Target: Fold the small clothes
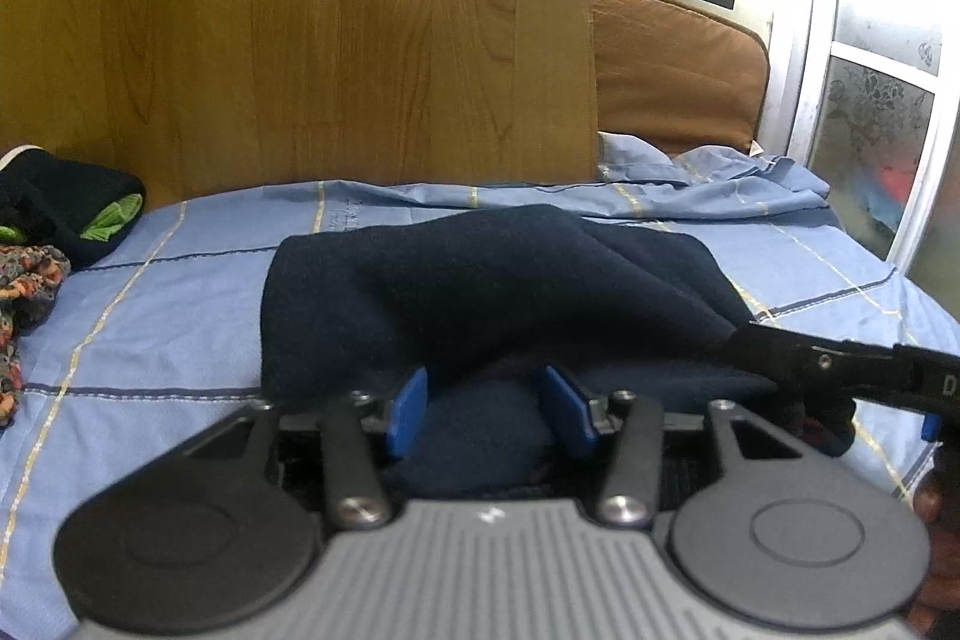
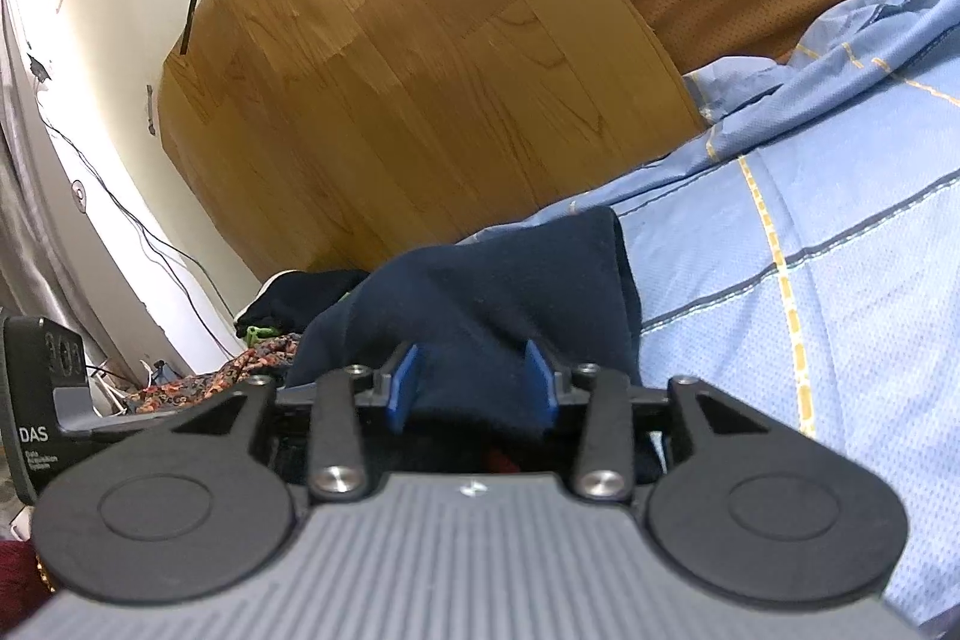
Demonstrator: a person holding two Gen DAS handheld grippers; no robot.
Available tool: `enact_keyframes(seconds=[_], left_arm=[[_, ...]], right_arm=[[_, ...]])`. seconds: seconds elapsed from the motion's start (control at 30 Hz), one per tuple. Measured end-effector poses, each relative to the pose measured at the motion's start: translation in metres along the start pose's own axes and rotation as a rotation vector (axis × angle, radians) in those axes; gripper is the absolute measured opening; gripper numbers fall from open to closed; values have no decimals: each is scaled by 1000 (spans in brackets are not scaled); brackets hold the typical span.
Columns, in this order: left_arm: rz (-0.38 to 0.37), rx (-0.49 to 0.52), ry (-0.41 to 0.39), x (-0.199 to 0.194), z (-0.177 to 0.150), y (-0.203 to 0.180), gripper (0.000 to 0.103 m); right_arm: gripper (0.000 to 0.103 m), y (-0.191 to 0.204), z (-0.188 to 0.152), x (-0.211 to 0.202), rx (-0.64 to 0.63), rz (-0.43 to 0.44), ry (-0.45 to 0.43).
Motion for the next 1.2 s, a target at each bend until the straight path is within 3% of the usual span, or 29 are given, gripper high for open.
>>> enact_keyframes(seconds=[0.4,0.63,1.2], left_arm=[[14,3,-8,3,-1,0,50],[41,6,-11,10,0,-3,58],[78,25,-72,19,1,-4,68]], right_arm=[[44,4,-2,0,2,-12,-5],[44,0,-1,4,14,-28,-7],[44,-4,0,9,16,-69,-2]])
Point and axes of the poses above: each gripper's, at about its wrist camera, not at the fingertips, and x roughly the way its jaws point, y to its left, z to its top, the point moved 10 cm from there along x, roughly the way its jaws point, and after that the axes turned 7 degrees about z, right-handed, at the moved point
